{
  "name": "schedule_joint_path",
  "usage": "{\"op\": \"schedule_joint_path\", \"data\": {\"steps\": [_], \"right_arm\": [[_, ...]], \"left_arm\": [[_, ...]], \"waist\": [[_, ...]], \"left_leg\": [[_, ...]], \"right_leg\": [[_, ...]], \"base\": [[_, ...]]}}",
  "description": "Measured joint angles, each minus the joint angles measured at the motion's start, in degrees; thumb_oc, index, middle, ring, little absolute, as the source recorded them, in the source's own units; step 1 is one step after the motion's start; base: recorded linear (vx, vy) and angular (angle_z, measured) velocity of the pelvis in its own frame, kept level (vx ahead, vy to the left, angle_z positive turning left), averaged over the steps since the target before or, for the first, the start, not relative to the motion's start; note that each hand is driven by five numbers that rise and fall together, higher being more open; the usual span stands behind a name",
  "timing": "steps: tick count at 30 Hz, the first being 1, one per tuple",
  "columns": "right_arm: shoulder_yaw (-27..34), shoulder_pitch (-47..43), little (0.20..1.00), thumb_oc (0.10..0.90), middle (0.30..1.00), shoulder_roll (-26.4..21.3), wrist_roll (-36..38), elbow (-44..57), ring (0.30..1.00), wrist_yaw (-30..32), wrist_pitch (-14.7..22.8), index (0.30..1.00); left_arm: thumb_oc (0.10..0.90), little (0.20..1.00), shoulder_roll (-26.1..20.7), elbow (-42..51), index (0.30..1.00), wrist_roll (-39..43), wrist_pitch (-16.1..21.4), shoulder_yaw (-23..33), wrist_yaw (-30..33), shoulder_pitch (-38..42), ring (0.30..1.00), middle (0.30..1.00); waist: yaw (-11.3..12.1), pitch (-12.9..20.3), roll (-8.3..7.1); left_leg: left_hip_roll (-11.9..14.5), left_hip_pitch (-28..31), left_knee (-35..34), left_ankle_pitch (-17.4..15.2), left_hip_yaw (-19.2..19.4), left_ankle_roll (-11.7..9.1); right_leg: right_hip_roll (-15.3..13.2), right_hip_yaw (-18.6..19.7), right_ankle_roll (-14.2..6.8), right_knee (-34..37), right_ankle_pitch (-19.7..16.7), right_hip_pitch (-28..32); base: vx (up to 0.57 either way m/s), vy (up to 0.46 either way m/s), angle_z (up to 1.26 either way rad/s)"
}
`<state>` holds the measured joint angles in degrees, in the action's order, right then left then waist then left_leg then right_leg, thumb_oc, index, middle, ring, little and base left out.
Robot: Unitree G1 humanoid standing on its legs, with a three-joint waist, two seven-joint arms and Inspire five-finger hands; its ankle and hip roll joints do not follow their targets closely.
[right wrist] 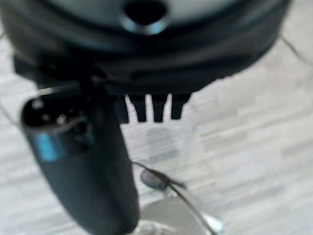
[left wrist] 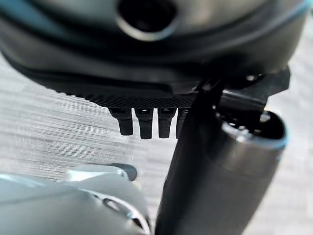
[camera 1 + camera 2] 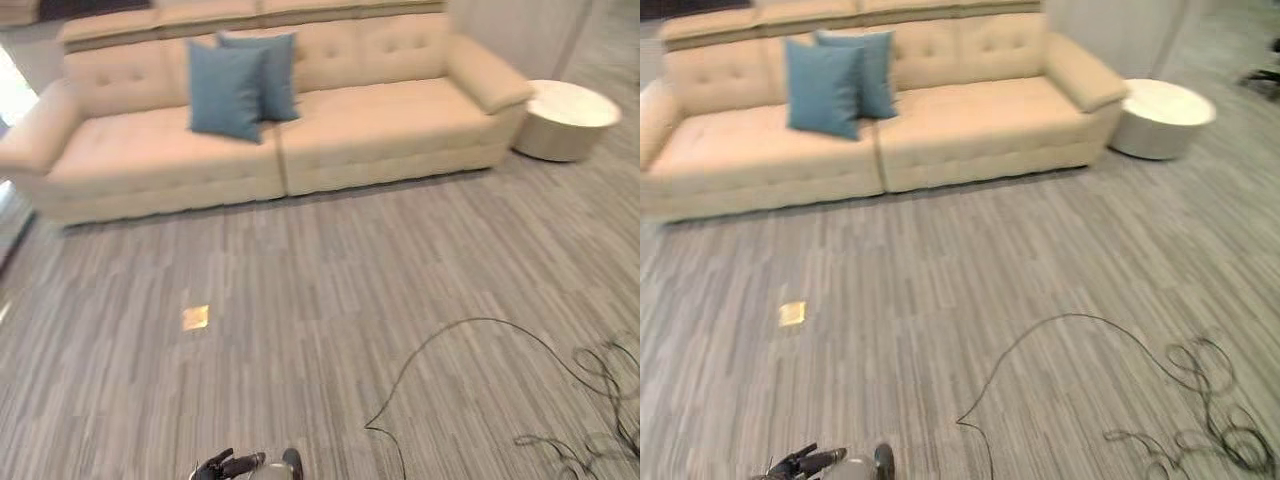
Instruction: Pick up all the scattered cushions and arrange them neatly on the sofa.
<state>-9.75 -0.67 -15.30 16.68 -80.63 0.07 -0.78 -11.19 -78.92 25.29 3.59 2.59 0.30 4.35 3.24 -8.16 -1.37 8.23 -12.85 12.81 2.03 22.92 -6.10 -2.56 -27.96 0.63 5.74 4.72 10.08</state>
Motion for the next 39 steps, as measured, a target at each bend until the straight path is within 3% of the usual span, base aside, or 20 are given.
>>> {"op": "schedule_joint_path", "data": {"steps": [2,4,6,8,11,13,15,19,23,26,27,28,29,31,33,35,36,37,38,39], "right_arm": [[0.13,-0.81,0.900,0.800,0.900,-0.39,-0.89,0.11,0.900,0.01,-0.27,0.900],[0.30,-1.48,0.900,0.800,0.900,-0.35,-1.11,0.17,0.900,0.08,-0.01,0.900],[-0.13,-1.17,0.900,0.800,0.900,1.16,-1.14,0.43,0.900,-0.10,0.20,0.900],[0.03,-1.04,0.900,0.800,0.900,2.82,-1.22,1.17,0.900,-0.10,0.14,0.900],[0.50,-1.15,0.900,0.800,0.900,2.61,-1.19,4.25,0.900,0.05,0.46,0.900],[1.12,-2.30,0.900,0.800,0.900,3.08,-1.02,5.20,0.900,0.04,1.47,0.900],[1.78,-2.85,0.900,0.800,0.900,3.03,0.55,5.91,0.900,0.02,2.65,0.900],[2.94,-3.28,0.900,0.800,0.900,2.96,3.22,7.91,0.900,-0.06,3.61,0.900],[6.02,-3.19,0.900,0.800,0.900,3.10,6.36,7.77,0.900,-0.42,3.47,0.900],[9.81,-0.90,0.900,0.800,0.900,2.59,7.89,7.03,0.900,-0.55,3.46,0.900],[10.58,-0.56,0.900,0.800,0.900,2.13,8.45,6.57,0.900,-0.44,3.20,0.900],[10.33,0.27,0.900,0.800,0.900,1.12,8.60,6.60,0.900,-0.32,3.02,0.900],[10.76,0.19,0.900,0.800,0.900,0.64,8.67,6.51,0.900,-0.30,2.85,0.900],[9.94,0.61,0.900,0.800,0.900,-0.48,8.56,5.98,0.900,-0.13,2.39,0.900],[9.71,1.16,0.900,0.800,0.900,-0.91,8.53,3.25,0.900,0.02,1.46,0.900],[8.51,1.36,0.900,0.800,0.900,-0.30,8.52,2.18,0.900,0.04,1.41,0.900],[7.13,1.00,0.900,0.800,0.900,0.08,8.36,2.32,0.900,0.04,1.20,0.900],[6.13,1.10,0.900,0.800,0.900,0.23,8.32,2.37,0.900,0.10,1.32,0.900],[5.27,0.33,0.900,0.800,0.900,0.33,8.29,2.39,0.900,0.14,0.83,0.900],[5.03,-0.10,0.900,0.800,0.900,0.40,8.28,2.25,0.900,0.47,0.13,0.900]], "left_arm": [[0.800,0.900,-0.46,0.24,0.900,0.61,0.15,0.54,-0.45,-0.37,0.900,0.900],[0.800,0.900,-1.26,-2.51,0.900,-2.13,-0.43,0.37,-0.61,-0.47,0.900,0.900],[0.800,0.900,-2.23,-6.70,0.900,-5.61,-2.14,0.38,-0.76,-1.66,0.900,0.900],[0.800,0.900,-2.66,-6.68,0.900,-8.09,-3.74,-0.38,-0.66,-3.97,0.900,0.900],[0.800,0.900,-3.19,-6.34,0.900,-9.76,-4.61,-3.57,-0.64,-4.39,0.900,0.900],[0.800,0.900,-4.49,-4.74,0.900,-10.78,-4.59,-8.75,-0.34,-3.59,0.900,0.900],[0.800,0.900,-4.75,-3.14,0.900,-11.04,-3.79,-10.50,0.45,-2.82,0.900,0.900],[0.800,0.900,-4.16,0.95,0.900,-12.17,-1.17,-13.28,0.65,1.29,0.900,0.900],[0.800,0.900,-1.32,0.35,0.900,-14.05,-0.89,-14.04,0.55,4.01,0.900,0.900],[0.800,0.900,0.68,-0.05,0.900,-14.96,-0.99,-15.70,0.43,2.16,0.900,0.900],[0.800,0.900,1.39,-0.52,0.900,-15.37,-0.99,-15.79,0.40,1.50,0.900,0.900],[0.800,0.900,2.64,-1.22,0.900,-15.64,-1.02,-16.05,0.22,1.30,0.900,0.900],[0.800,0.900,3.33,-1.68,0.900,-15.88,-0.85,-16.14,0.29,0.75,0.900,0.900],[0.800,0.900,4.49,-1.73,0.900,-16.02,-0.74,-16.06,-0.12,0.61,0.900,0.900],[0.800,0.900,4.88,-1.94,0.900,-15.93,-0.40,-15.17,-0.65,0.52,0.900,0.900],[0.800,0.900,4.11,-1.85,0.900,-13.57,-0.24,-12.01,-0.79,0.00,0.900,0.900],[0.800,0.900,3.15,-0.80,0.900,-12.29,-0.29,-9.83,-0.68,-0.39,0.900,0.900],[0.800,0.900,2.73,-0.90,0.900,-11.73,-0.16,-9.69,-0.65,0.19,0.900,0.900],[0.800,0.900,2.04,-0.37,0.900,-11.06,0.06,-8.99,-0.69,0.88,0.900,0.900],[0.800,0.900,0.67,1.27,0.900,-10.01,1.20,-9.05,-0.67,1.48,0.900,0.900]], "waist": [[2.69,-0.02,0.54],[3.55,0.21,0.85],[3.66,1.07,-1.54],[3.01,1.67,-3.76],[1.71,1.43,-3.90],[0.06,0.67,-2.69],[-2.09,-0.56,-0.56],[-5.87,-0.87,-0.11],[-9.95,-1.34,-0.06],[-12.26,-0.01,0.29],[-12.44,0.44,0.82],[-13.41,0.87,2.62],[-13.52,0.90,3.80],[-13.52,1.36,4.39],[-12.96,2.24,4.56],[-11.43,2.80,3.70],[-9.27,2.60,2.76],[-8.70,2.01,1.79],[-8.37,1.26,0.04],[-6.76,0.25,-1.49]], "left_leg": [[1.17,-0.94,-4.94,1.24,-1.73,-1.18],[-0.25,-0.57,-7.78,2.69,-6.43,0.39],[-2.44,1.11,-7.12,3.78,-5.89,5.13],[-5.73,4.81,-9.75,2.95,-5.96,7.57],[-8.08,8.69,-11.77,1.49,-7.79,9.87],[-7.75,11.59,-12.87,-0.34,-10.00,11.17],[-6.96,14.81,-14.92,-0.09,-11.48,11.18],[-8.63,19.18,-17.39,-2.55,-13.17,11.15],[-8.45,23.62,-17.83,-6.38,-14.52,9.36],[-6.38,28.28,-17.87,-11.11,-14.34,5.60],[-4.66,29.93,-17.56,-12.09,-14.24,3.97],[-2.09,30.39,-15.53,-12.51,-13.73,2.20],[-0.41,30.28,-14.26,-12.15,-13.90,1.55],[1.01,29.94,-10.08,-8.90,-13.22,-1.89],[3.19,26.09,2.82,-4.50,-14.04,-6.62],[5.34,21.15,17.60,1.30,-14.23,-5.66],[4.77,18.10,24.39,13.31,-16.77,-5.36],[4.49,16.31,28.80,14.15,-17.51,-7.14],[4.48,11.03,36.75,11.36,-17.48,-5.16],[4.55,4.61,43.75,6.54,-16.09,-0.20]], "right_leg": [[0.27,0.35,-0.83,-0.06,0.32,0.28],[-0.20,-0.21,-2.12,-0.34,0.75,1.42],[-3.14,-1.33,-5.68,-2.51,2.56,3.33],[-9.10,-1.84,-6.76,-16.04,5.30,-0.20],[-15.85,1.20,-7.22,-39.50,5.12,-8.14],[-14.53,5.81,-7.32,-46.79,5.36,-13.00],[-12.13,5.86,-7.36,-44.31,5.81,-15.57],[-12.08,4.03,-6.58,-28.56,3.22,-23.13],[-11.27,3.31,-7.94,-10.74,-7.90,-24.73],[-11.75,-1.43,-7.86,-6.67,-11.09,-25.38],[-11.03,-1.79,-5.92,-8.26,-14.90,-24.56],[-9.21,-2.53,-0.51,-10.56,-16.00,-23.86],[-8.16,-2.21,-1.07,-11.73,-14.04,-23.58],[-7.65,-1.56,1.30,-15.82,-11.09,-22.48],[-6.41,-1.40,0.47,-17.66,-7.35,-19.47],[-4.88,-1.22,1.82,-16.20,-5.55,-16.95],[-3.44,0.95,3.39,-15.00,-3.67,-14.67],[-3.59,1.80,3.41,-14.15,-3.68,-13.21],[-3.71,2.90,4.54,-12.04,-2.33,-10.83],[-3.65,4.48,3.95,-8.83,-1.25,-7.49]], "base": [[0.34,0.139,0.18],[0.36,0.190,-0.03],[0.33,0.230,0.03],[0.37,0.310,0.34],[0.32,0.226,0.37],[0.42,0.088,0.44],[0.33,0.012,0.42],[0.47,-0.063,0.28],[0.52,-0.141,0.18],[0.46,-0.180,0.06],[0.29,-0.155,0.09],[0.31,-0.148,0.13],[0.42,-0.272,0.17],[0.45,-0.454,0.14],[0.33,-0.469,0.02],[0.31,-0.389,-0.74],[0.30,-0.269,-0.97],[0.37,-0.200,-0.83],[0.44,-0.121,-0.33],[0.66,-0.026,-0.28]]}}
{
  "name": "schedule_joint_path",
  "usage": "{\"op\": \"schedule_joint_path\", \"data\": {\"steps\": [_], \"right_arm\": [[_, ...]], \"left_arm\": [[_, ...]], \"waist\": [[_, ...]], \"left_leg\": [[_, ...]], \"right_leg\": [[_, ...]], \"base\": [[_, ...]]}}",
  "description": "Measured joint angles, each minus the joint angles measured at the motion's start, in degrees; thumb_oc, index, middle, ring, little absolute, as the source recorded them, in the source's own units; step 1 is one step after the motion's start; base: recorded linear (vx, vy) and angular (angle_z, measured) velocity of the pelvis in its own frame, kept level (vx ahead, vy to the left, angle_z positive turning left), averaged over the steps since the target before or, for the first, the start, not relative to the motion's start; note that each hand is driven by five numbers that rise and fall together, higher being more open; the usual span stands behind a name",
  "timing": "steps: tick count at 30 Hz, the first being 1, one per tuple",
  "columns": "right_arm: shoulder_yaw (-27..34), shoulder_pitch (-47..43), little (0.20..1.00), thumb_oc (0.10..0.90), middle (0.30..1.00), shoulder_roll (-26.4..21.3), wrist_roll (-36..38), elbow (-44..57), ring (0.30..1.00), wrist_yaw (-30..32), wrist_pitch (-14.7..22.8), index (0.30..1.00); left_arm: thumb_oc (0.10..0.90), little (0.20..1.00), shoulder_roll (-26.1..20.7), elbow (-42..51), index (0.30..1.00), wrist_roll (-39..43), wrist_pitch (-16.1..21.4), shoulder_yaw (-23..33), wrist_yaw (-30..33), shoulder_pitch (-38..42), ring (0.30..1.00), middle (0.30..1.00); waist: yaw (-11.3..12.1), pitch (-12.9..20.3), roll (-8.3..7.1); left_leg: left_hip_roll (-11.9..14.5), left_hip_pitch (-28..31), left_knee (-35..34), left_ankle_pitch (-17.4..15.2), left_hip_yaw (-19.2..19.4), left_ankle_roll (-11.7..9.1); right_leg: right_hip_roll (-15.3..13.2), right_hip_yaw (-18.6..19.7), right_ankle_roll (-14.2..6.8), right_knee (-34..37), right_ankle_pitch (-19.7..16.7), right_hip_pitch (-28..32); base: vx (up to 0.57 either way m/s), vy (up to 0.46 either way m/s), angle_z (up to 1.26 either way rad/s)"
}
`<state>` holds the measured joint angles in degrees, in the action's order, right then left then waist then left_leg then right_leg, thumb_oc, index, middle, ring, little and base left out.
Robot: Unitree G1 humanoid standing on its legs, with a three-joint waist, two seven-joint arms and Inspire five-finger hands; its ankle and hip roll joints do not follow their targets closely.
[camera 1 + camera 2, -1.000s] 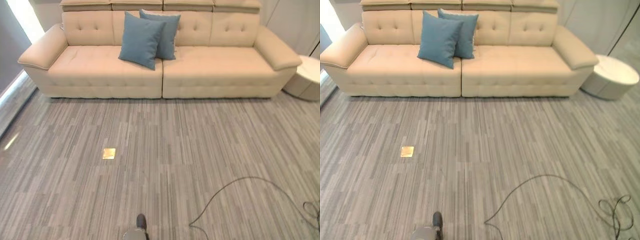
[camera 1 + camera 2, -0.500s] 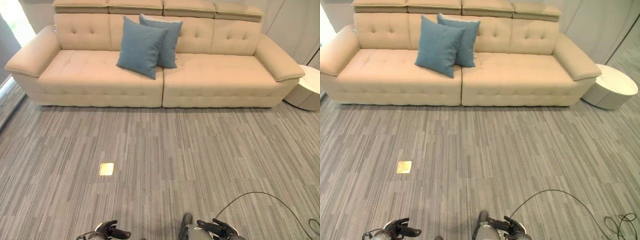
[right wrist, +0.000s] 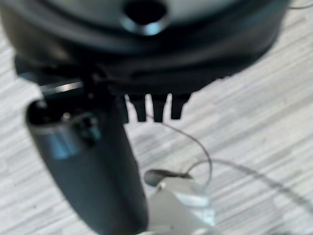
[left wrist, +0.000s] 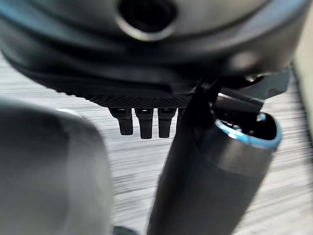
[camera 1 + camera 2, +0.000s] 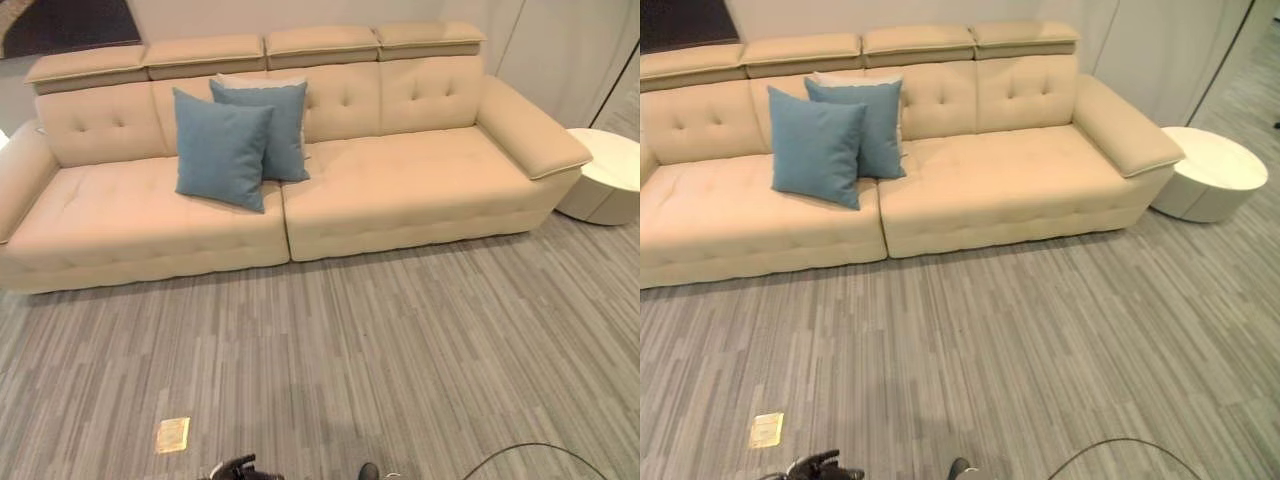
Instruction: Pick up all the scattered cushions and arrange them neatly on the sofa.
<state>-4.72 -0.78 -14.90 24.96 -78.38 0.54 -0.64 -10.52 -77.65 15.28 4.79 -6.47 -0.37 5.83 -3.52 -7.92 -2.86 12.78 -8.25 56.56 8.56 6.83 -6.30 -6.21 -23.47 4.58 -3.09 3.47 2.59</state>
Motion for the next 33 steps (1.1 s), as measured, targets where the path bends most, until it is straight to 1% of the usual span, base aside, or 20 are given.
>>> {"op": "schedule_joint_path", "data": {"steps": [1,2,4,6,8,9,12,14,15,16,17,19,22,23,24,26,28,29,31,33], "right_arm": [[-0.90,0.13,0.900,0.800,0.900,0.14,-0.07,0.03,0.900,0.50,0.09,0.900],[-2.37,-0.29,0.900,0.800,0.900,-0.13,-0.73,0.51,0.900,0.62,0.47,0.900],[-3.97,-1.12,0.900,0.800,0.900,-0.99,-2.01,1.35,0.900,1.04,1.29,0.900],[-6.01,-1.26,0.900,0.800,0.900,-1.72,-2.88,3.58,0.900,1.11,2.62,0.900],[-6.12,-0.93,0.900,0.800,0.900,-1.82,-3.80,4.94,0.900,1.27,3.79,0.900],[-6.10,-0.77,0.900,0.800,0.900,-1.23,-4.19,4.58,0.900,1.75,3.66,0.900],[-6.02,-2.54,0.900,0.800,0.900,2.70,-4.77,4.00,0.900,2.29,3.58,0.900],[-6.01,-4.92,0.900,0.800,0.900,3.65,-5.13,2.91,0.900,2.37,3.74,0.900],[-5.80,-5.71,0.900,0.800,0.900,3.72,-5.72,2.64,0.900,2.44,3.95,0.900],[-6.03,-6.13,0.900,0.800,0.900,3.65,-6.06,2.08,0.900,2.77,4.07,0.900],[-5.91,-5.98,0.900,0.800,0.900,3.82,-6.20,2.18,0.900,2.75,4.03,0.900],[-5.83,-5.44,0.900,0.800,0.900,3.83,-6.22,2.29,0.900,2.62,3.92,0.900],[-5.63,-2.43,0.900,0.800,0.900,4.08,-6.21,2.24,0.900,2.58,2.89,0.900],[-5.17,-1.28,0.900,0.800,0.900,4.29,-6.20,1.78,0.900,2.53,2.57,0.900],[-4.00,-1.52,0.900,0.800,0.900,4.89,-6.16,2.72,0.900,2.64,3.02,0.900],[-3.20,-1.72,0.900,0.800,0.900,4.28,-4.95,3.14,0.900,2.54,3.35,0.900],[-3.50,-1.14,0.900,0.800,0.900,3.57,-4.81,5.11,0.900,2.41,4.04,0.900],[-3.95,-2.13,0.900,0.800,0.900,3.64,-4.71,5.52,0.900,2.37,4.22,0.900],[-4.11,-4.13,0.900,0.800,0.900,3.57,-4.66,5.70,0.900,2.40,3.86,0.900],[-3.60,-4.27,0.900,0.800,0.900,3.75,-4.63,5.64,0.900,2.45,3.82,0.900]], "left_arm": [[0.800,0.900,-1.31,0.99,0.900,2.01,1.18,0.72,0.08,0.41,0.900,0.900],[0.800,0.900,-2.54,2.16,0.900,3.48,1.94,1.35,-0.04,0.42,0.900,0.900],[0.800,0.900,-2.98,2.17,0.900,4.54,1.78,2.34,0.51,0.68,0.900,0.900],[0.800,0.900,-2.98,0.31,0.900,7.23,1.10,4.85,1.20,-0.29,0.900,0.900],[0.800,0.900,-3.02,-0.45,0.900,8.26,1.12,5.77,1.37,-1.34,0.900,0.900],[0.800,0.900,-3.38,-1.41,0.900,8.27,1.04,5.73,1.51,-1.73,0.900,0.900],[0.800,0.900,-5.85,-1.60,0.900,9.38,1.00,7.26,3.45,-1.24,0.900,0.900],[0.800,0.900,-6.03,-2.83,0.900,9.51,0.69,9.64,3.67,-0.55,0.900,0.900],[0.800,0.900,-5.83,-2.98,0.900,9.46,0.18,9.79,3.65,-0.79,0.900,0.900],[0.800,0.900,-5.54,-3.54,0.900,9.45,-0.05,9.82,3.84,-0.97,0.900,0.900],[0.800,0.900,-5.64,-3.79,0.900,9.42,-0.10,9.81,3.90,-1.11,0.900,0.900],[0.800,0.900,-5.52,-4.48,0.900,9.39,-0.21,9.80,4.31,-0.98,0.900,0.900],[0.800,0.900,-5.89,-5.13,0.900,9.40,-1.42,9.29,5.56,-1.77,0.900,0.900],[0.800,0.900,-6.07,-4.59,0.900,9.54,-1.53,8.50,5.86,-1.46,0.900,0.900],[0.800,0.900,-6.69,-4.38,0.900,10.15,-1.91,7.09,6.35,-1.20,0.900,0.900],[0.800,0.900,-6.59,-4.20,0.900,10.59,-1.89,7.54,6.24,-1.56,0.900,0.900],[0.800,0.900,-6.52,-2.80,0.900,11.15,-1.61,6.87,6.51,-0.60,0.900,0.900],[0.800,0.900,-6.60,-2.28,0.900,11.72,-0.53,7.45,6.37,0.99,0.900,0.900],[0.800,0.900,-5.94,-2.21,0.900,11.69,0.31,7.06,6.32,2.83,0.900,0.900],[0.800,0.900,-5.81,-2.40,0.900,11.66,0.60,7.08,6.15,3.24,0.900,0.900]], "waist": [[1.62,-0.69,-1.34],[3.54,-0.54,-1.48],[4.93,-0.15,-0.45],[5.59,0.24,0.93],[6.02,1.45,1.80],[6.43,2.43,1.52],[7.54,1.79,-4.16],[8.21,1.13,-4.72],[9.05,0.92,-4.63],[10.48,0.41,-3.31],[11.00,0.53,-3.38],[11.14,-0.01,-2.34],[10.60,-0.44,-4.00],[10.62,-0.86,-3.95],[7.82,-2.45,-3.09],[5.99,-3.22,-1.42],[4.40,-3.04,-0.73],[2.14,-3.33,-0.44],[1.46,-3.37,-0.57],[0.67,-3.00,-1.90]], "left_leg": [[0.08,-3.21,-1.77,-4.45,2.57,1.20],[0.33,-6.81,-8.08,-5.83,5.58,1.54],[0.25,-9.61,-20.86,-6.01,8.48,2.08],[-1.83,-10.90,-38.98,-4.37,9.12,0.24],[-3.37,-10.49,-46.76,-4.72,9.86,0.56],[-4.49,-9.45,-48.66,-0.47,9.13,5.97],[-7.83,-8.04,-48.72,1.19,11.19,9.77],[-7.90,-7.25,-46.61,-0.77,11.19,10.61],[-7.67,-6.40,-44.10,-3.46,11.19,9.87],[-5.98,-6.63,-39.70,-6.83,10.86,8.76],[-6.18,-6.46,-38.80,-8.18,11.07,7.93],[-6.99,-4.32,-41.30,-9.78,9.73,7.61],[-9.83,-0.52,-44.54,-9.46,7.57,9.75],[-10.85,0.35,-45.02,-11.49,6.10,10.84],[-11.18,2.87,-47.46,-10.49,1.84,10.84],[-10.08,6.63,-51.22,-8.55,0.89,10.63],[-9.64,7.81,-51.53,-10.32,-1.10,10.60],[-9.50,8.01,-51.88,-9.84,-5.12,9.96],[-9.32,8.85,-52.98,-10.97,-7.79,9.06],[-9.09,9.22,-53.47,-12.15,-9.59,6.73]], "right_leg": [[0.09,0.45,-0.09,2.92,-0.62,3.27],[0.25,0.38,-1.20,5.34,0.10,6.82],[1.34,0.21,-2.75,7.70,0.36,10.23],[2.32,1.28,-6.05,8.63,1.56,13.98],[3.12,1.46,-8.70,8.62,5.06,17.44],[2.42,2.04,-10.11,8.73,7.33,19.25],[-0.84,3.97,-10.90,6.79,7.82,17.90],[0.00,5.01,-10.06,6.35,6.60,16.64],[1.07,6.61,-9.94,7.75,3.12,17.13],[1.25,6.10,-10.03,5.35,3.04,17.43],[1.34,6.35,-10.50,4.46,2.69,17.48],[-0.11,6.41,-12.10,-7.02,4.00,13.62],[-5.74,8.00,-12.29,-32.35,4.03,4.74],[-6.14,8.39,-11.66,-35.55,3.46,2.54],[-5.14,8.18,-8.93,-42.65,4.79,-0.75],[-3.44,8.38,-8.89,-41.10,7.75,-4.44],[-1.90,9.33,-9.27,-35.21,8.28,-8.40],[-0.63,11.57,-9.90,-20.26,8.08,-9.73],[-1.79,14.62,-10.97,-7.41,2.38,-12.63],[-3.89,14.08,-14.33,-2.61,-0.71,-13.10]], "base": [[0.67,0.070,-0.37],[0.68,0.138,-0.38],[0.35,0.111,-0.39],[0.45,0.138,-0.48],[0.50,0.165,-0.13],[0.48,0.172,-0.07],[0.52,0.203,-0.13],[0.60,0.249,-0.09],[0.66,0.336,-0.25],[0.47,0.253,-0.17],[0.44,0.295,0.01],[0.36,0.257,0.39],[0.49,0.245,0.68],[0.68,0.259,0.82],[0.32,0.041,0.63],[0.60,-0.002,0.51],[0.46,-0.057,0.58],[0.58,-0.095,1.17],[0.67,-0.111,1.04],[0.43,-0.064,0.99]]}}
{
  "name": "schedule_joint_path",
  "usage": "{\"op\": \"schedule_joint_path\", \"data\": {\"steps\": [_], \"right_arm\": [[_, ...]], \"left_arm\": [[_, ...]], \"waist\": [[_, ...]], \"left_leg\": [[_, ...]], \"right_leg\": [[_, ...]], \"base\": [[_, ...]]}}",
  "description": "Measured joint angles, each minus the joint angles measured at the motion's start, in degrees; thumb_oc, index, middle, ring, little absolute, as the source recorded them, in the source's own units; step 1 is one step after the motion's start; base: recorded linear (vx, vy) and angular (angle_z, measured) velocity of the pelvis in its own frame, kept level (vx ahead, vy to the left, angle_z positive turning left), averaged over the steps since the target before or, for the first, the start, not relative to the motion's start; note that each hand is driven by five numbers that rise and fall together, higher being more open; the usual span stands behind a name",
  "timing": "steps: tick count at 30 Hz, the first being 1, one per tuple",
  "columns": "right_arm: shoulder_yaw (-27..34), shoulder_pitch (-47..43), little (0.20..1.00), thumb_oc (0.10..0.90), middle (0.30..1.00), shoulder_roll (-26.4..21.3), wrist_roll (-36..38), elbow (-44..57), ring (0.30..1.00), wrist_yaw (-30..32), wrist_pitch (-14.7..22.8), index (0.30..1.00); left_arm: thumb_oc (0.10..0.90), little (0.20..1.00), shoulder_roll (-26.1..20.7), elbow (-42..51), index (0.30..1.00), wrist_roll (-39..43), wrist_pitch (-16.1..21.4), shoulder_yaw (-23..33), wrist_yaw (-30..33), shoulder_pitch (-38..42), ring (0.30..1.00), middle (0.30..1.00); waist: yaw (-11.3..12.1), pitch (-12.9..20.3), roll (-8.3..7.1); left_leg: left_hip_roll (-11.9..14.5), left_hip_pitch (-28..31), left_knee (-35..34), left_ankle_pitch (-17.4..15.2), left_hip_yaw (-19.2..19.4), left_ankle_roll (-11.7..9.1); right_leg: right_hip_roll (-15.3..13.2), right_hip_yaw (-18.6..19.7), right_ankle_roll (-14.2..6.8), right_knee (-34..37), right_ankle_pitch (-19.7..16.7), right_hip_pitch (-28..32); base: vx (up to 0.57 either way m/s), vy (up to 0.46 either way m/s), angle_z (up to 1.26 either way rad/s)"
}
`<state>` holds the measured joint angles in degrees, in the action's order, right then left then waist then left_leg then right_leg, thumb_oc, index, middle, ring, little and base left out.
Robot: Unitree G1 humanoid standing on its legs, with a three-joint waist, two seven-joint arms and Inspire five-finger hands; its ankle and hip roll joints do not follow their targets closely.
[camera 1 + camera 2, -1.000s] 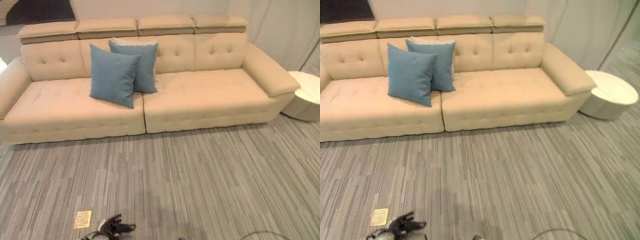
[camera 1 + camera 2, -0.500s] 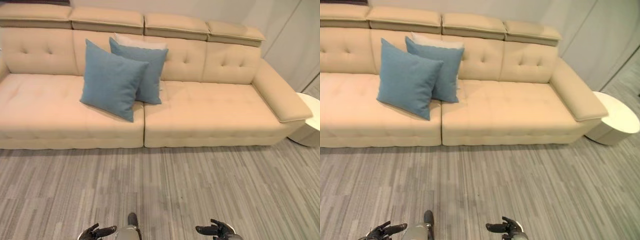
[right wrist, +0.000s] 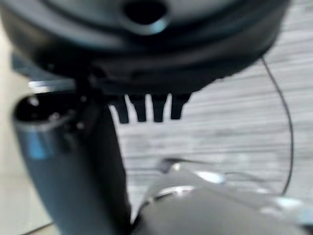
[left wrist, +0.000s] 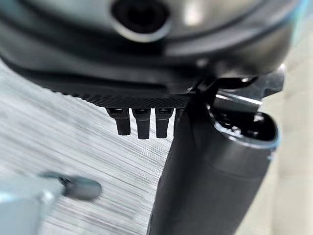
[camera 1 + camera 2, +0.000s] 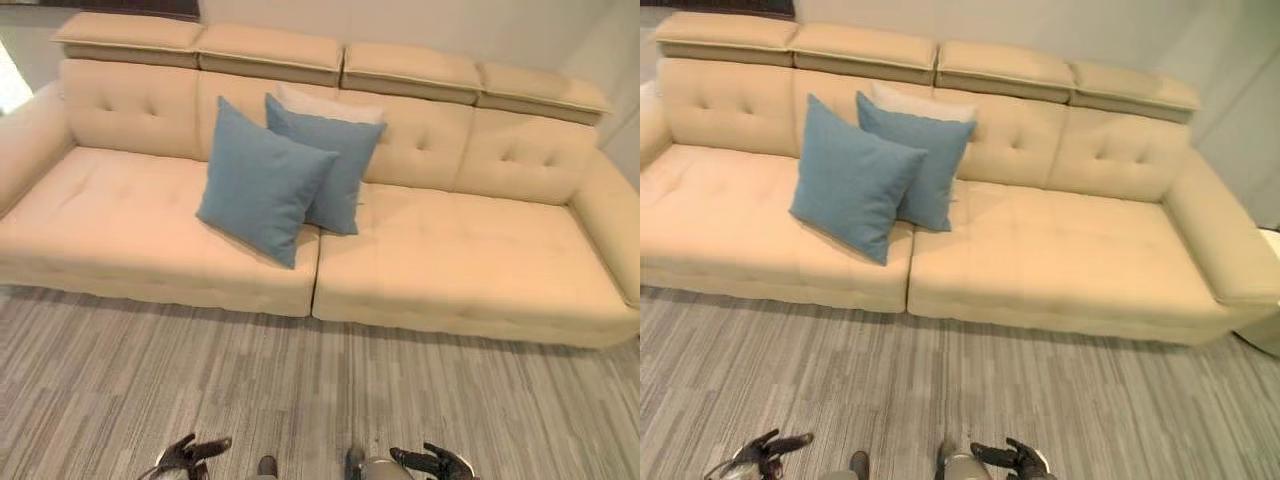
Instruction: Pick up all the scattered cushions and arrange them neatly on the sofa.
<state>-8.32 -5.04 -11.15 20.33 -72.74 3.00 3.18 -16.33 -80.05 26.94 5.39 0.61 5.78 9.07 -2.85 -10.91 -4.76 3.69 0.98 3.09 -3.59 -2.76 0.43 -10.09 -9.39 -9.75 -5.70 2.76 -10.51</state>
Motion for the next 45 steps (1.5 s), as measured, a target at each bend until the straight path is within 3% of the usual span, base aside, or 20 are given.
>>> {"op": "schedule_joint_path", "data": {"steps": [3,5,6,7,11,14,15,19,22,24,26,27,28,30,32,36,37,38,41,45], "right_arm": [[-0.74,0.93,0.900,0.800,0.900,-1.73,-1.38,-0.98,0.900,-0.01,-0.37,0.900],[-1.30,2.48,0.900,0.800,0.900,-3.95,-1.67,-0.94,0.900,0.02,-0.62,0.900],[-1.18,4.09,0.900,0.800,0.900,-5.33,-2.36,-1.14,0.900,0.20,-1.12,0.900],[-1.30,3.83,0.900,0.800,0.900,-6.15,-2.86,-1.78,0.900,0.15,-1.63,0.900],[-1.45,2.18,0.900,0.800,0.900,-5.66,-4.48,-3.19,0.900,-0.21,-3.15,0.900],[-3.32,-0.75,0.900,0.800,0.900,-5.52,-4.37,-6.18,0.900,-0.37,-4.05,0.900],[-2.92,0.80,0.900,0.800,0.900,-6.17,-4.43,-4.54,0.900,-0.22,-3.75,0.900],[-1.12,2.86,0.900,0.800,0.900,-6.37,-4.26,-1.31,0.900,-0.20,-0.98,0.900],[-1.23,2.33,0.900,0.800,0.900,-5.75,-6.01,-1.60,0.900,-0.22,-1.07,0.900],[-0.73,4.40,0.900,0.800,0.900,-5.54,-6.60,-2.34,0.900,-0.18,-1.18,0.900],[-1.53,5.94,0.900,0.800,0.900,-6.61,-7.15,-3.32,0.900,-0.10,-1.31,0.900],[-1.47,7.30,0.900,0.800,0.900,-6.32,-7.60,-3.70,0.900,0.09,-1.17,0.900],[-1.60,8.45,0.900,0.800,0.900,-4.94,-7.88,-3.27,0.900,-0.26,-1.38,0.900],[-1.70,9.46,0.900,0.800,0.900,-3.05,-7.90,-3.37,0.900,-0.36,-1.11,0.900],[-1.69,8.90,0.900,0.800,0.900,-2.22,-7.93,-2.74,0.900,-0.27,-1.02,0.900],[-0.20,8.30,0.900,0.800,0.900,-3.15,-7.32,3.62,0.900,-0.01,0.68,0.900],[-0.10,8.11,0.900,0.800,0.900,-3.79,-6.70,4.86,0.900,0.07,0.86,0.900],[-0.03,8.78,0.900,0.800,0.900,-3.89,-6.00,6.44,0.900,0.14,1.31,0.900],[-0.28,9.62,0.900,0.800,0.900,-4.03,-3.84,11.26,0.900,-0.15,1.28,0.900],[-1.78,11.73,0.900,0.800,0.900,-3.84,-3.70,14.86,0.900,-0.29,1.12,0.900]], "left_arm": [[0.800,0.900,2.11,-3.01,0.900,-0.10,-0.80,0.82,-0.38,-1.68,0.900,0.900],[0.800,0.900,3.54,-4.87,0.900,-0.13,-1.18,1.89,-0.36,-3.74,0.900,0.900],[0.800,0.900,3.86,-5.15,0.900,-0.14,-1.54,1.87,-0.35,-4.80,0.900,0.900],[0.800,0.900,4.19,-5.37,0.900,-0.20,-1.48,1.91,-0.42,-5.90,0.900,0.900],[0.800,0.900,2.16,-7.39,0.900,0.00,-2.03,4.59,0.43,-6.46,0.900,0.900],[0.800,0.900,1.48,-7.00,0.900,-0.07,-2.18,3.80,0.99,-5.44,0.900,0.900],[0.800,0.900,1.38,-5.05,0.900,-0.09,-2.45,3.95,0.77,-5.03,0.900,0.900],[0.800,0.900,0.46,0.41,0.900,0.46,-1.64,4.04,1.17,-5.38,0.900,0.900],[0.800,0.900,0.35,0.06,0.900,2.61,-1.66,3.97,1.49,-4.50,0.900,0.900],[0.800,0.900,0.13,-0.16,0.900,3.68,-1.27,3.97,1.55,-3.87,0.900,0.900],[0.800,0.900,0.44,-0.88,0.900,4.01,-1.21,4.09,2.47,-4.06,0.900,0.900],[0.800,0.900,-0.03,-1.11,0.900,4.03,-0.98,4.41,2.51,-4.13,0.900,0.900],[0.800,0.900,-2.09,-1.07,0.900,3.80,-0.82,4.41,2.51,-4.62,0.900,0.900],[0.800,0.900,-4.93,-0.85,0.900,3.42,-0.64,4.44,2.80,-3.38,0.900,0.900],[0.800,0.900,-6.03,-0.28,0.900,3.14,-0.37,4.42,2.87,-1.45,0.900,0.900],[0.800,0.900,-5.64,0.45,0.900,2.31,-0.50,3.63,3.04,-0.67,0.900,0.900],[0.800,0.900,-5.18,1.39,0.900,2.28,-0.64,2.63,3.22,-0.60,0.900,0.900],[0.800,0.900,-4.87,1.98,0.900,2.25,-0.62,1.97,3.35,-0.37,0.900,0.900],[0.800,0.900,-4.22,3.58,0.900,2.19,-0.55,0.08,3.57,0.11,0.900,0.900],[0.800,0.900,-3.09,3.61,0.900,1.27,-0.44,0.04,3.29,0.85,0.900,0.900]], "waist": [[-1.31,0.30,1.47],[-1.37,1.90,3.84],[-2.24,2.41,4.65],[-1.47,2.61,5.88],[0.84,1.49,2.32],[1.92,0.45,-0.15],[2.20,0.35,-0.66],[2.60,-1.53,-1.18],[3.10,-3.89,0.56],[3.49,-4.11,0.97],[3.59,-3.56,2.24],[3.46,-3.41,0.72],[3.88,-1.63,-2.44],[3.26,-0.52,-5.47],[3.77,-0.52,-5.44],[1.17,-0.78,-3.91],[0.64,-1.09,-3.22],[-0.47,-1.18,-2.23],[-4.32,-2.63,0.19],[-6.95,-3.26,0.26]], "left_leg": [[-2.00,-0.07,15.45,-5.71,-0.63,-3.99],[-2.05,3.09,13.99,-6.10,-0.55,-3.52],[-1.11,5.58,9.70,-6.57,-0.21,-3.28],[-0.43,6.52,8.14,-6.25,-0.58,-3.18],[1.86,-6.18,34.42,-3.55,2.55,-10.22],[3.97,-11.44,42.35,-0.16,6.02,-8.90],[4.97,-12.18,40.11,-2.41,8.67,-6.63],[8.00,-12.93,18.21,-1.34,14.43,-5.77],[12.62,-14.04,7.94,5.36,13.45,-7.71],[14.87,-15.38,5.96,6.91,10.02,-9.19],[16.63,-15.00,5.00,7.03,11.28,-8.01],[15.82,-14.65,7.48,10.22,12.79,-8.58],[12.99,-14.95,8.99,9.96,15.64,-8.35],[10.20,-15.64,11.08,8.36,16.49,-5.97],[10.07,-14.33,11.28,6.76,18.03,-5.05],[6.96,-8.26,9.42,1.93,20.88,-2.09],[5.58,-5.70,6.43,2.29,20.47,-0.74],[5.05,-3.89,3.72,2.75,20.28,-0.15],[3.09,1.13,-2.80,3.82,18.93,1.38],[1.46,7.16,-6.37,2.81,18.73,0.33]], "right_leg": [[1.42,-1.64,-0.01,1.87,-2.55,5.50],[3.43,-2.72,2.36,2.16,-2.87,7.56],[4.05,-4.50,7.30,0.73,-3.98,7.79],[4.72,-5.19,7.04,-0.72,-2.31,7.86],[5.79,-4.84,10.62,-1.80,0.03,9.42],[6.00,-6.62,12.13,0.90,-0.75,12.55],[5.78,-7.95,11.77,2.03,-1.16,13.97],[5.99,-7.77,11.93,2.01,1.46,14.45],[7.14,-5.60,10.07,2.17,2.62,16.40],[6.73,-4.04,8.39,2.43,3.72,17.99],[5.17,-2.91,4.99,2.08,5.55,19.78],[3.22,-2.39,3.61,2.19,6.01,21.06],[-0.43,-1.55,3.63,3.03,6.05,21.32],[-3.48,-1.32,2.37,1.15,2.47,20.54],[-4.34,-0.79,0.66,-2.58,-1.51,18.16],[-8.96,1.91,1.92,-22.03,-8.46,10.64],[-9.41,4.94,1.20,-29.25,-8.98,6.21],[-7.76,5.16,1.09,-30.19,-4.24,4.51],[-1.08,3.62,1.52,-18.34,2.05,0.82],[0.41,-9.45,2.02,-5.47,-2.07,-3.06]], "base": [[0.49,-0.107,0.89],[0.29,-0.105,0.53],[0.43,-0.169,0.67],[0.51,-0.243,0.89],[0.23,-0.232,0.15],[0.26,-0.094,0.32],[0.22,0.061,0.66],[0.28,0.222,0.17],[0.54,0.383,-0.46],[0.53,0.390,-0.37],[0.49,0.387,-0.39],[0.47,0.395,-0.31],[0.31,0.280,-0.20],[0.26,0.337,0.08],[0.24,0.342,-0.16],[0.42,0.444,-0.21],[0.27,0.197,0.04],[0.53,0.339,0.04],[0.52,0.244,0.31],[0.43,0.103,0.27]]}}
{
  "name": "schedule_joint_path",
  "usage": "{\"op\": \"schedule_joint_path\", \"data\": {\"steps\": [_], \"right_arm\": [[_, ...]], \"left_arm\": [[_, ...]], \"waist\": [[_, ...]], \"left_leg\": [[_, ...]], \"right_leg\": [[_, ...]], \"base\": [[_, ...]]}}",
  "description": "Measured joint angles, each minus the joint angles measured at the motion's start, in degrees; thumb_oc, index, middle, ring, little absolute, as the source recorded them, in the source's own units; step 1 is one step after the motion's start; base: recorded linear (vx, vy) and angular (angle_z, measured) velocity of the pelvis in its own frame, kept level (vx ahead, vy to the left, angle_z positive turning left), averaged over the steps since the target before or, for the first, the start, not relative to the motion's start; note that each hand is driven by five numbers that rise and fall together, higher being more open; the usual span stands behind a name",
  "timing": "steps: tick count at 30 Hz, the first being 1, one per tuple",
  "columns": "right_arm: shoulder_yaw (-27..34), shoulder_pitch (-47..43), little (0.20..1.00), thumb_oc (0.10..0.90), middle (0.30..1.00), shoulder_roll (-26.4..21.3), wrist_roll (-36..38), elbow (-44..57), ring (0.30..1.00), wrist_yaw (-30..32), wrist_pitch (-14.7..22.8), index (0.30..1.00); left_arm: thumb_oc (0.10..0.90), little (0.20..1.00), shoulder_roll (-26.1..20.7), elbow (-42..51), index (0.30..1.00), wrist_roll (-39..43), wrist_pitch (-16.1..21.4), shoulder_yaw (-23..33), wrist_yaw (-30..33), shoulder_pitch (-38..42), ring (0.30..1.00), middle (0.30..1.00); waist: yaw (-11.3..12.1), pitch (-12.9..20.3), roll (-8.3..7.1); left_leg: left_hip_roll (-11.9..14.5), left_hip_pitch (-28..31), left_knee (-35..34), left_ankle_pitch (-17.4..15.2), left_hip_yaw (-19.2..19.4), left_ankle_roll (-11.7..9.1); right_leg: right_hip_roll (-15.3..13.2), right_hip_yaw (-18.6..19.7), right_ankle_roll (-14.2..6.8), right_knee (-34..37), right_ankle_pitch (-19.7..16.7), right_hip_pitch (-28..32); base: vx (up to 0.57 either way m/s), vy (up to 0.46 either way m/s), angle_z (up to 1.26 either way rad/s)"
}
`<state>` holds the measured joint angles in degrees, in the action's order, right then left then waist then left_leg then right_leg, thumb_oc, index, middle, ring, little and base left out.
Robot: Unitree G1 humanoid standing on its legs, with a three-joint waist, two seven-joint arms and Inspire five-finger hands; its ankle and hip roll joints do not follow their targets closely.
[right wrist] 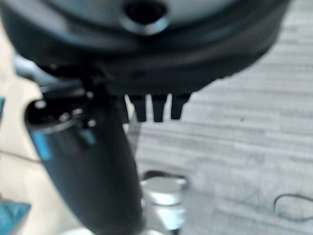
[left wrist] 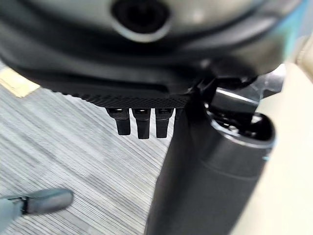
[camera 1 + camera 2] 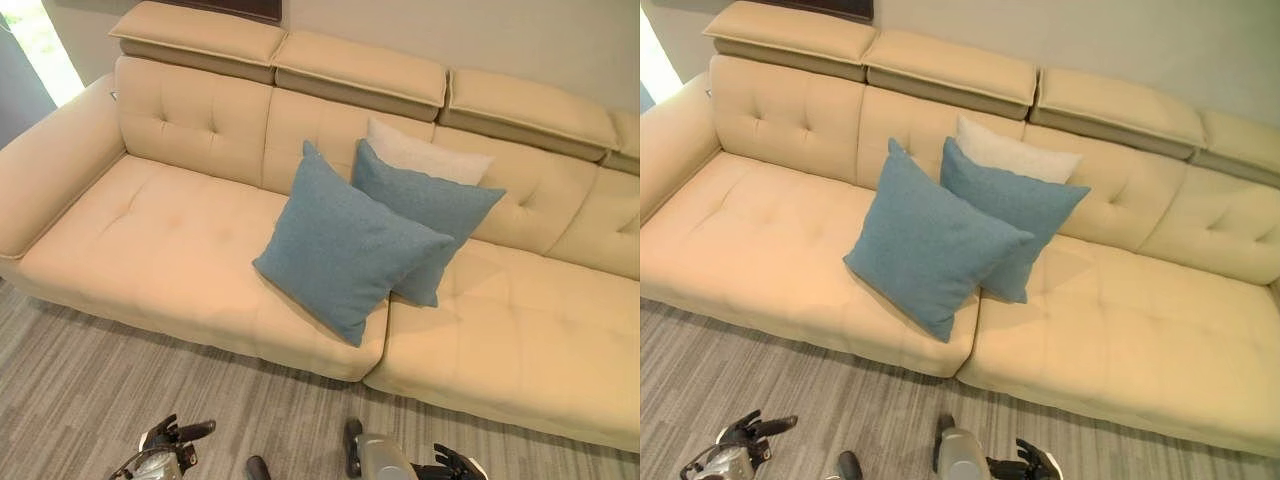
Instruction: Pick up all the scattered cushions and arrange them neatly on the sofa.
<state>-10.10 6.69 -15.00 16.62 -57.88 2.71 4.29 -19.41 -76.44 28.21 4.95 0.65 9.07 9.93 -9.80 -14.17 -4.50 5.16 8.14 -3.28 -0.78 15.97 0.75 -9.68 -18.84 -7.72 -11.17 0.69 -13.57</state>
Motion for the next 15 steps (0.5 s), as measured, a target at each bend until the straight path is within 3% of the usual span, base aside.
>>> {"op": "schedule_joint_path", "data": {"steps": [1,2,3,5,6,7,8,9,10,12,13,14,15], "right_arm": [[0.17,0.22,0.900,0.800,0.900,-0.01,-0.03,0.04,0.900,0.00,0.03,0.900],[-0.01,0.71,0.900,0.800,0.900,-0.13,-0.25,0.21,0.900,0.02,0.04,0.900],[0.34,0.77,0.900,0.800,0.900,-0.36,-0.58,-0.15,0.900,0.09,-0.32,0.900],[0.45,1.42,0.900,0.800,0.900,-1.60,-1.35,2.50,0.900,0.22,-0.35,0.900],[0.54,1.37,0.900,0.800,0.900,-2.01,-1.66,3.45,0.900,0.13,-0.19,0.900],[1.61,1.05,0.900,0.800,0.900,-2.89,-2.06,6.80,0.900,0.17,-0.08,0.900],[2.04,1.98,0.900,0.800,0.900,-3.55,-2.23,7.36,0.900,0.28,0.85,0.900],[1.94,1.90,0.900,0.800,0.900,-4.18,-2.31,7.66,0.900,0.46,1.32,0.900],[1.84,1.09,0.900,0.800,0.900,-5.49,-2.78,9.13,0.900,0.59,1.34,0.900],[1.13,-0.82,0.900,0.800,0.900,-7.93,-3.57,11.71,0.900,0.94,1.41,0.900],[0.51,-0.81,0.900,0.800,0.900,-8.85,-4.33,14.03,0.900,1.42,1.32,0.900],[0.34,-1.23,0.900,0.800,0.900,-9.15,-4.86,15.67,0.900,1.60,1.24,0.900],[0.35,0.20,0.900,0.800,0.900,-9.16,-5.13,17.62,0.900,1.69,1.29,0.900]], "left_arm": [[0.800,0.900,0.05,-0.18,0.900,-0.32,-0.23,0.05,0.00,-0.35,0.900,0.900],[0.800,0.900,0.03,0.00,0.900,-0.57,-0.22,0.05,-0.23,-0.91,0.900,0.900],[0.800,0.900,0.44,-0.31,0.900,-1.36,-0.37,0.02,-0.61,-1.32,0.900,0.900],[0.800,0.900,1.22,-0.09,0.900,-2.45,-0.46,0.08,-1.34,-2.09,0.900,0.900],[0.800,0.900,1.32,-0.24,0.900,-2.91,-0.52,0.07,-1.51,-2.15,0.900,0.900],[0.800,0.900,1.89,-0.64,0.900,-4.02,-0.52,0.98,-2.23,-2.50,0.900,0.900],[0.800,0.900,2.67,-1.40,0.900,-4.10,-0.48,1.77,-2.40,-2.38,0.900,0.900],[0.800,0.900,3.18,-1.60,0.900,-4.10,-0.50,1.79,-2.45,-2.77,0.900,0.900],[0.800,0.900,4.09,-1.22,0.900,-4.08,-0.35,2.21,-2.16,-4.02,0.900,0.900],[0.800,0.900,5.27,-1.30,0.900,-4.05,-0.51,2.67,-2.02,-5.42,0.900,0.900],[0.800,0.900,5.25,-1.57,0.900,-4.05,-0.61,2.72,-1.76,-5.00,0.900,0.900],[0.800,0.900,4.92,-0.96,0.900,-4.04,-0.55,2.47,-1.62,-4.74,0.900,0.900],[0.800,0.900,4.52,0.17,0.900,-4.04,-0.31,2.42,-1.50,-5.28,0.900,0.900]], "waist": [[-0.52,0.37,-0.59],[-0.68,0.95,-1.37],[-0.55,1.21,-0.72],[-0.53,2.35,1.83],[-0.66,2.58,2.29],[-1.92,2.96,1.96],[-2.45,4.44,1.17],[-2.09,5.30,1.12],[-2.05,5.52,1.71],[0.24,5.55,1.62],[0.33,5.58,1.00],[0.87,5.38,0.39],[1.48,5.48,-0.72]], "left_leg": [[-0.17,0.47,-0.25,-0.02,0.18,-0.35],[-0.44,2.32,-0.81,-1.39,-0.47,-2.21],[0.39,4.47,-1.92,-2.55,-1.00,-3.99],[4.08,4.09,2.00,-4.32,-1.37,-4.91],[5.00,3.58,4.02,-5.06,-1.79,-5.40],[6.51,1.61,12.86,-4.54,-3.22,-11.08],[7.01,-1.43,20.76,-5.14,-3.93,-13.77],[6.89,-1.97,23.36,-5.10,-4.16,-13.99],[8.16,-3.57,30.97,-4.02,-5.91,-15.84],[9.15,-10.10,49.12,-0.17,-10.22,-16.00],[9.60,-12.91,52.47,-0.82,-8.96,-14.09],[10.15,-14.87,51.06,-1.99,-8.16,-12.48],[10.14,-14.35,44.86,-3.71,-6.34,-9.66]], "right_leg": [[-0.34,-3.58,-0.02,2.21,-0.98,0.26],[-0.77,-6.48,-0.43,2.83,-0.84,0.28],[-0.80,-7.90,1.37,1.50,-2.22,1.21],[3.06,-8.14,1.97,1.34,-1.96,2.56],[4.04,-7.68,2.39,1.42,-1.73,3.14],[5.07,-7.20,4.93,1.88,-0.15,5.80],[5.18,-7.21,7.38,3.47,-1.23,7.65],[5.61,-7.18,9.51,4.00,-1.34,8.23],[7.33,-5.93,10.24,4.46,-0.41,10.32],[8.67,-0.94,13.92,4.69,0.22,12.48],[8.91,0.16,15.21,5.38,0.32,13.38],[8.88,2.08,14.47,5.85,1.05,14.71],[9.04,3.06,15.07,6.22,0.99,15.59]], "base": [[0.32,0.038,0.24],[0.51,0.071,0.26],[0.51,0.012,0.23],[0.50,-0.016,0.07],[0.43,-0.020,0.30],[0.37,-0.065,0.36],[0.40,-0.097,0.22],[0.35,-0.105,-0.27],[0.31,-0.077,-0.83],[0.35,0.043,-1.17],[0.31,0.132,-0.84],[0.34,0.214,-0.64],[0.22,0.191,-0.59]]}}
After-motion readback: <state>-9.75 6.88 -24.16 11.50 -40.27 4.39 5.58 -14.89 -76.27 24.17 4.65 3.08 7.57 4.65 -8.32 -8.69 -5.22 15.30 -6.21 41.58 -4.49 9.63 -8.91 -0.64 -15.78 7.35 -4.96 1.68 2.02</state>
